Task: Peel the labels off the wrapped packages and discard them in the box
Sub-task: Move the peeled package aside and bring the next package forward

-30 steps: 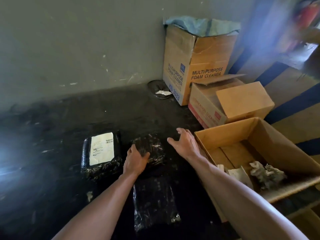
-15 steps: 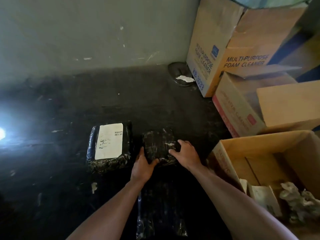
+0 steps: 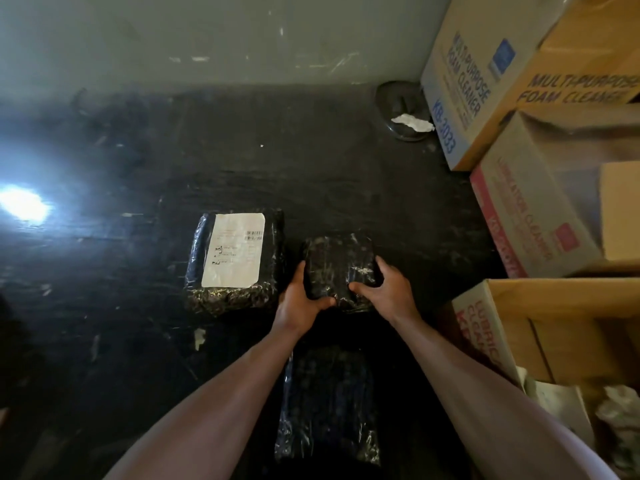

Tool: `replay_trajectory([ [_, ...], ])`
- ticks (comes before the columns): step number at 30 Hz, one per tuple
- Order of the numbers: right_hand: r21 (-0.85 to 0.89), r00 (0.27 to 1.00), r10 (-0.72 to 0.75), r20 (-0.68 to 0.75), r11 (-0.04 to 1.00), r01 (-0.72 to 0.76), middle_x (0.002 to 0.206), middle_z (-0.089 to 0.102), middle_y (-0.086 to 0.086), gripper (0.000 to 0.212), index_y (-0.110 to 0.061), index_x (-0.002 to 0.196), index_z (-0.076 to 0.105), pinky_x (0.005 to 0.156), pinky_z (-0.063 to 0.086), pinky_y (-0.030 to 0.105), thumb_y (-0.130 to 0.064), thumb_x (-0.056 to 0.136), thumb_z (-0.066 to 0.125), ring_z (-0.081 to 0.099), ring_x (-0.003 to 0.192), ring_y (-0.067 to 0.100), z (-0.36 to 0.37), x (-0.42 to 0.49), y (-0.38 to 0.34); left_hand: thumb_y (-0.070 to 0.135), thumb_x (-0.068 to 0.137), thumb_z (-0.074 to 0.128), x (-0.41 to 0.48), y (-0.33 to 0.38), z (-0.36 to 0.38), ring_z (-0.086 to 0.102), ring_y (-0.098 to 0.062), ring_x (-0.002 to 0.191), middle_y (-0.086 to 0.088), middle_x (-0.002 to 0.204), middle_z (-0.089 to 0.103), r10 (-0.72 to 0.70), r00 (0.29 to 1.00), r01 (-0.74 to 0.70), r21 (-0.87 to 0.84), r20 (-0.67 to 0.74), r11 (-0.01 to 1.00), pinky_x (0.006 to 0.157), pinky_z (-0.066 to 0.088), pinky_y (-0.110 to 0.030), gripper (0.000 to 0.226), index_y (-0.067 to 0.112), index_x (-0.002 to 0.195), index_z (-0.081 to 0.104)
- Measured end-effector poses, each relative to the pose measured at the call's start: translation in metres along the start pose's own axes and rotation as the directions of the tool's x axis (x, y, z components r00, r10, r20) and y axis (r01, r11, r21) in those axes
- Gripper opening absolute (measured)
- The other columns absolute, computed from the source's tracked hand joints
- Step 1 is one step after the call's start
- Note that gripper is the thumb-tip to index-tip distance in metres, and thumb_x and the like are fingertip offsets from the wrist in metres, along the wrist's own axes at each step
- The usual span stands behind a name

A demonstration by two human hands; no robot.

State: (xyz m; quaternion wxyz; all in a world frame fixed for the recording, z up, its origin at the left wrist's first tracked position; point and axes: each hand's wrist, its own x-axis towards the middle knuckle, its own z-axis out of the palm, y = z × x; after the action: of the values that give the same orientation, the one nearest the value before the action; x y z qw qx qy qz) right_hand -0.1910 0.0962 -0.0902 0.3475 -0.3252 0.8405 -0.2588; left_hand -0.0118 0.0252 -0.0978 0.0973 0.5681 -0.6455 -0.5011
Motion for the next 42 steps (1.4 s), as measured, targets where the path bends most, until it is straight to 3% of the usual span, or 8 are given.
replay_trajectory([
  [5, -0.009, 0.998, -0.039, -0.048, 0.999, 0.038, 0.154, 0.042, 0.01, 0.103, -0.011, 0.154, 0.034, 0.115, 0.031, 0.031, -0.051, 0.073, 0.083, 0.04, 0.142, 0.023, -0.012, -0.019, -0.009, 0.035, 0.071, 0.087, -0.017, 0.013, -0.011, 0.048, -0.021, 0.132, -0.001, 0.144, 0.052, 0.064, 0.998, -0.064, 0.04, -0.012, 0.997, 0.103, 0.037, -0.026, 0.11, 0.023, 0.157, 0.019],
  [14, 0.002, 0.988, -0.077, -0.133, 0.997, 0.078, 0.153, 0.045, 0.008, 0.105, -0.011, 0.153, 0.034, 0.114, 0.037, 0.039, -0.06, 0.072, 0.079, 0.043, 0.14, 0.022, -0.019, -0.099, -0.02, 0.04, 0.07, 0.086, -0.084, 0.019, -0.041, 0.049, -0.018, 0.131, 0.0, 0.145, 0.052, 0.192, 0.981, -0.193, 0.05, 0.019, 0.98, 0.104, 0.039, -0.03, 0.109, 0.025, 0.156, 0.021],
  [18, 0.012, 0.987, -0.103, -0.125, 0.994, 0.106, 0.142, 0.057, 0.001, 0.116, -0.018, 0.15, 0.04, 0.106, 0.047, 0.04, -0.079, 0.057, 0.069, 0.054, 0.129, 0.016, -0.008, -0.14, -0.004, 0.031, 0.075, 0.085, -0.139, 0.005, -0.049, 0.051, -0.012, 0.123, 0.005, 0.135, 0.055, 0.233, 0.972, -0.233, 0.005, 0.011, 0.972, 0.093, 0.036, -0.02, 0.098, 0.022, 0.154, 0.027],
  [22, 0.029, 0.99, -0.101, -0.102, 0.994, 0.104, 0.149, 0.05, 0.006, 0.106, -0.014, 0.154, 0.033, 0.112, 0.041, 0.041, -0.06, 0.07, 0.08, 0.046, 0.137, 0.021, 0.006, -0.192, 0.004, 0.027, 0.077, 0.084, -0.188, -0.022, -0.05, 0.044, 0.0, 0.107, 0.008, 0.129, 0.056, 0.234, 0.972, -0.233, -0.033, 0.034, 0.972, 0.092, 0.034, -0.018, 0.091, 0.02, 0.151, 0.031],
  [25, 0.036, 0.994, -0.065, -0.089, 0.997, 0.068, 0.152, 0.045, 0.007, 0.103, -0.012, 0.155, 0.031, 0.114, 0.037, 0.038, -0.054, 0.074, 0.08, 0.042, 0.141, 0.022, 0.015, -0.214, 0.022, 0.027, 0.078, 0.083, -0.212, -0.038, -0.048, 0.048, -0.003, 0.114, 0.013, 0.121, 0.054, 0.224, 0.972, -0.221, -0.049, 0.068, 0.974, 0.094, 0.034, -0.018, 0.09, 0.021, 0.152, 0.03],
  [31, 0.088, 0.998, -0.029, -0.054, 0.996, 0.034, 0.154, 0.044, 0.006, 0.1, -0.011, 0.156, 0.026, 0.112, 0.035, 0.032, -0.043, 0.079, 0.081, 0.041, 0.141, 0.02, 0.027, -0.245, 0.049, 0.035, 0.075, 0.084, -0.241, -0.067, -0.03, 0.05, -0.007, 0.126, 0.011, 0.137, 0.054, 0.223, 0.973, -0.221, -0.047, 0.055, 0.974, 0.107, 0.04, -0.028, 0.094, 0.025, 0.151, 0.03],
  [37, 0.072, 0.999, 0.008, 0.035, 0.997, -0.01, 0.155, 0.041, 0.004, 0.098, -0.016, 0.156, 0.027, 0.115, 0.036, 0.038, -0.046, 0.079, 0.08, 0.04, 0.141, 0.02, 0.018, -0.244, 0.048, 0.046, 0.071, 0.083, -0.235, -0.064, -0.036, 0.047, -0.013, 0.131, 0.008, 0.138, 0.052, 0.194, 0.973, -0.196, 0.006, 0.128, 0.981, 0.111, 0.039, -0.039, 0.091, 0.028, 0.147, 0.035],
  [42, -0.064, 0.984, -0.141, -0.108, 0.989, 0.134, 0.149, 0.046, 0.004, 0.079, -0.02, 0.147, 0.043, 0.108, 0.044, 0.036, -0.048, 0.081, 0.076, 0.048, 0.134, 0.018, -0.003, -0.218, 0.021, 0.039, 0.082, 0.076, -0.211, -0.037, -0.059, 0.032, -0.023, 0.144, -0.004, 0.156, 0.034, 0.19, 0.982, -0.19, 0.041, -0.005, 0.981, 0.117, 0.029, -0.044, 0.096, 0.02, 0.156, 0.019],
])
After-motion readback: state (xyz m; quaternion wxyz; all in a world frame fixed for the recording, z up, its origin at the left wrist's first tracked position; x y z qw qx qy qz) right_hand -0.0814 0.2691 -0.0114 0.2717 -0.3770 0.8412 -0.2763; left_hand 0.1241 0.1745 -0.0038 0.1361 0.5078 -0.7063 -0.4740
